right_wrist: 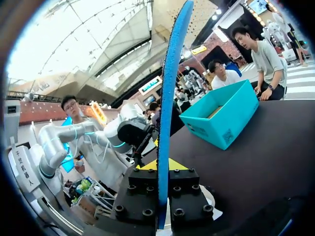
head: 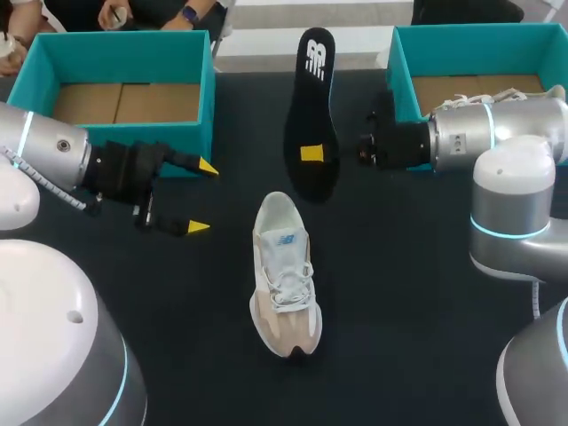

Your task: Take the shoe out of the shoebox, open the shoe tongue, remove and reinsert the insole, then place the shoe into the shoebox

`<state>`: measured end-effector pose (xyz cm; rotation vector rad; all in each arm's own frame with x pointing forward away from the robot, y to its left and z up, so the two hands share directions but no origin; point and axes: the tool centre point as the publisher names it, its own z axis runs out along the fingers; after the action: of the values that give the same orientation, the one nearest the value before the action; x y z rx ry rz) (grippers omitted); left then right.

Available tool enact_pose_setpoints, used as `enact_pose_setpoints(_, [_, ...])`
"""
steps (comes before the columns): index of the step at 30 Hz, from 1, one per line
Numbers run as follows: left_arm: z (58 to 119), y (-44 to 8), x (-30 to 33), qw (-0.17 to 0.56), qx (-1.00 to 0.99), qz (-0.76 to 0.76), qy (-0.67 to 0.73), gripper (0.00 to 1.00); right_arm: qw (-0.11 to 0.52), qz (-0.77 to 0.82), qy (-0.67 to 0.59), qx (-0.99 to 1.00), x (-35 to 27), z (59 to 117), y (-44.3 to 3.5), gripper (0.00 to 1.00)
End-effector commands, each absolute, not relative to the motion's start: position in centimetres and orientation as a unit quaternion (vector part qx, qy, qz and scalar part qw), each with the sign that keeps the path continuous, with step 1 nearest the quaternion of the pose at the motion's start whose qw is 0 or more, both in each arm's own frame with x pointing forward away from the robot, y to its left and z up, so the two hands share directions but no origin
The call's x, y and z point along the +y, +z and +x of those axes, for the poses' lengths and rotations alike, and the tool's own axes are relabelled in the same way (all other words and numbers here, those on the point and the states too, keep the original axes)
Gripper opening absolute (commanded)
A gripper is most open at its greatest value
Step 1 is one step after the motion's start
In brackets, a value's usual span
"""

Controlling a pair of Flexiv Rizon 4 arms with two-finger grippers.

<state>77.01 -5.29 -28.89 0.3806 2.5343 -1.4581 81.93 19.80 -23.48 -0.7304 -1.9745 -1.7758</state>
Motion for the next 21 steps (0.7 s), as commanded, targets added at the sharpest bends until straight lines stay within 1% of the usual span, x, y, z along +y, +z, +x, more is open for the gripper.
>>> enact_pose_setpoints(1, [78.5,-32.2,-6.4,0.086,0.853,0.133,-0.497,1.00,0.203,-0.249,-0.633,-0.705,20.9,82.5,-25.5,0.00])
enact_pose_setpoints(8, [78.2,-33.9,-7.1,0.071,0.858,0.126,-0.493,1.00,0.199,-0.226,-0.635,-0.711,22.2,82.4,-26.9,0.00])
enact_pose_setpoints(21, [76.6,-34.5,-8.3,0.064,0.859,0.121,-0.493,1.00,0.183,-0.202,-0.648,-0.711,24.5,81.3,-28.0,0.00])
